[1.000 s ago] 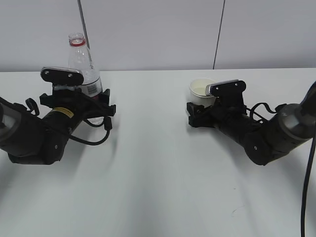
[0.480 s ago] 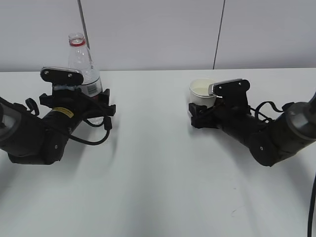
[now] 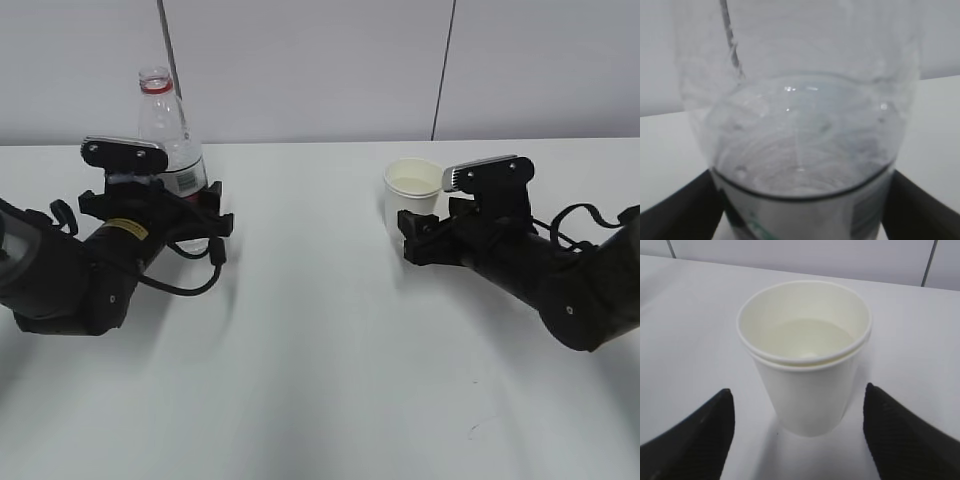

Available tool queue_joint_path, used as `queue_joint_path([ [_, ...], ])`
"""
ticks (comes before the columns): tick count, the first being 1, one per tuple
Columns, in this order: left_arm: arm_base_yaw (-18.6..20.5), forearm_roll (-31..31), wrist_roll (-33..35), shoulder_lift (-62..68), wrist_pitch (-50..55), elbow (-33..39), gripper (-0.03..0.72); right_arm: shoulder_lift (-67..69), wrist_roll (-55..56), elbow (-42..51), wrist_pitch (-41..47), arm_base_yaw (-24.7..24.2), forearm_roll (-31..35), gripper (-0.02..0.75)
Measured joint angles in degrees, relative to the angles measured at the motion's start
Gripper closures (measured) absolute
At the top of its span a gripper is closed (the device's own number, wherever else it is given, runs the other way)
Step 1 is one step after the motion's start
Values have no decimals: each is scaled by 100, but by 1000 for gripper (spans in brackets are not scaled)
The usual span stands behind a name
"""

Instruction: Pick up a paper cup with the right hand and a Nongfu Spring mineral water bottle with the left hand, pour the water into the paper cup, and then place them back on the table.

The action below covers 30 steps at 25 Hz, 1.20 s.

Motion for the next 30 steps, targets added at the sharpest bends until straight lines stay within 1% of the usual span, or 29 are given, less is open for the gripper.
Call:
queue_joint_path([
  [5, -40, -21, 88, -188, -2, 85, 123, -428, 0, 431, 13, 0, 0, 143],
  [8, -46, -173, 174, -331, 27, 89, 123, -705, 0, 658, 13, 0, 0, 144],
  [12, -46, -375, 372, -628, 423, 91, 123, -1113, 0, 893, 148, 0, 0, 144],
  [17, -46, -410, 433, -1030, 977, 96, 123, -1514, 0, 929, 574, 0, 0, 144],
  [30, -46, -461, 741, -1849, 1435, 115, 123, -2400, 0, 942, 1371, 0, -10, 144],
])
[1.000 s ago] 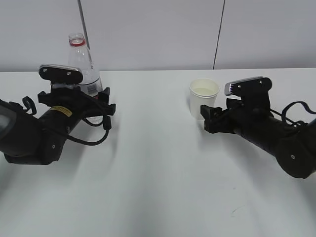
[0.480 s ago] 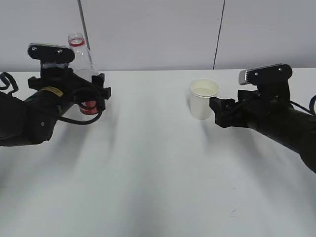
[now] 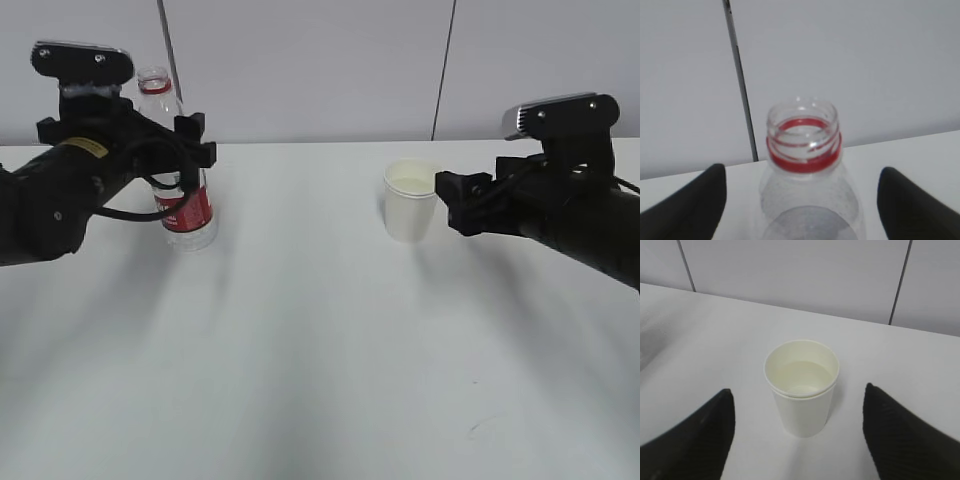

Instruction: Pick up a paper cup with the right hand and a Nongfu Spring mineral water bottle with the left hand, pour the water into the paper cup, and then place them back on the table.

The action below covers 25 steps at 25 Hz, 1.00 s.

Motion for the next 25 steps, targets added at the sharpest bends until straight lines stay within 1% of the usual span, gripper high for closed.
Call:
queue_joint_path([
  [5, 0, -23, 77, -428, 191, 35, 123, -288, 0, -298, 609, 0, 0, 144],
  [8, 0, -177, 261, -691, 431, -4, 123, -361, 0, -638, 1138, 0, -38, 144],
  [11, 12, -593, 838, -931, 964, -219, 123, -376, 0, -1037, 1807, 0, -46, 144],
  [14, 100, -1092, 1473, -1143, 1725, -536, 123, -376, 0, -1538, 2594, 0, -46, 144],
  [17, 286, -1599, 1896, -1304, 2484, -875, 123, -376, 0, -2060, 3395, 0, -46, 144],
  [20, 597, -1972, 2054, -1381, 3377, -1225, 123, -376, 0, -2584, 4179, 0, -46, 145],
  [25, 1294, -2057, 2091, -1381, 5059, -1888, 123, -376, 0, -3467, 5614, 0, -46, 146],
])
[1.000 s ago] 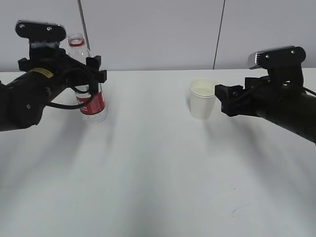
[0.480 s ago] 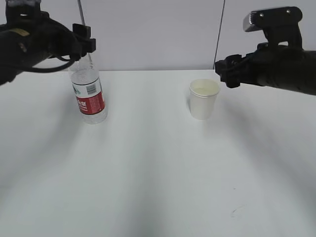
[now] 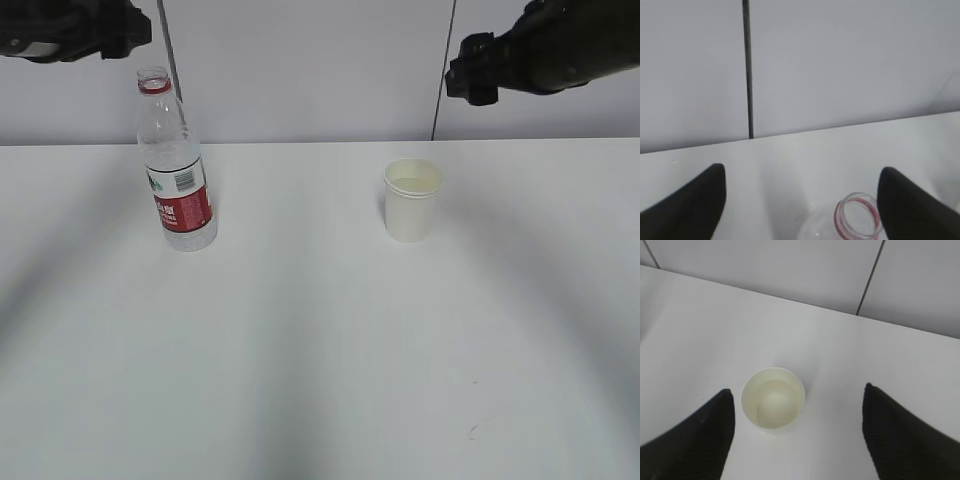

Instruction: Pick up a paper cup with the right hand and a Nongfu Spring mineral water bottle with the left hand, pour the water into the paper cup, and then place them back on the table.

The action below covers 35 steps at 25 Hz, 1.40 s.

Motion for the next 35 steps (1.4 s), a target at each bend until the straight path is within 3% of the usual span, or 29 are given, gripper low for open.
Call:
queue_joint_path([
  [4, 635, 179, -113, 0, 1516, -603, 123, 0, 0, -649, 983, 0, 49, 147],
  [8, 999, 1326, -939, 7, 3022, -1206, 123, 0, 0, -1151, 1872, 0, 229, 147],
  [12, 1034, 2613, -1957, 202, 4464, -1764, 123, 0, 0, -1453, 2585, 0, 423, 147],
  [20, 1034, 3793, -2963, 478, 6229, -1908, 123, 18, 10, -1530, 3922, 0, 651, 147],
  [26, 1034, 3972, -3420, 478, 6373, -1908, 123, 23, 280, -1530, 4966, 0, 673, 147],
  [35, 944, 3842, -3458, 478, 6379, -1908, 125, 288, 607, -1544, 5044, -109, 991, 148],
])
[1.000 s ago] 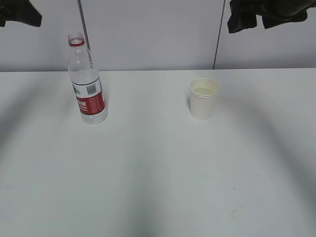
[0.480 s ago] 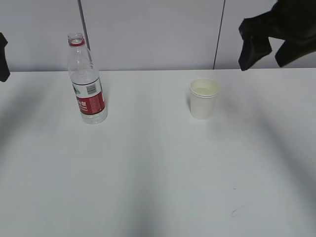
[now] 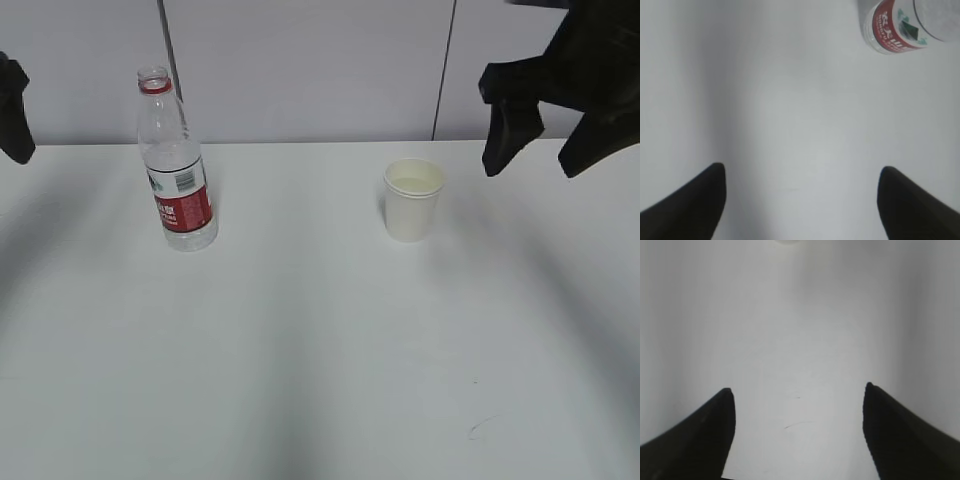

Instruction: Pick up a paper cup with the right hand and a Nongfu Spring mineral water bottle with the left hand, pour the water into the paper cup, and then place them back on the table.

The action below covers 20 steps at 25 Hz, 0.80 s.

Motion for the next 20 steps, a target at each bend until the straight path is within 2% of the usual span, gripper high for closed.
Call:
queue_joint_path([
  [5, -13, 12, -6, -137, -22, 104, 129, 0, 10, 0, 10, 0, 21, 148],
  [10, -13, 277, -6, -1055, -16, 974, 143, -495, -137, 294, 10, 0, 25, 148],
  [16, -13, 335, -6, -2588, 26, 2140, 144, -1770, -257, 1343, 24, 0, 34, 148],
  [20, -13, 173, -6, -3488, 54, 2654, 144, -2778, -279, 2170, 37, 0, 34, 148],
])
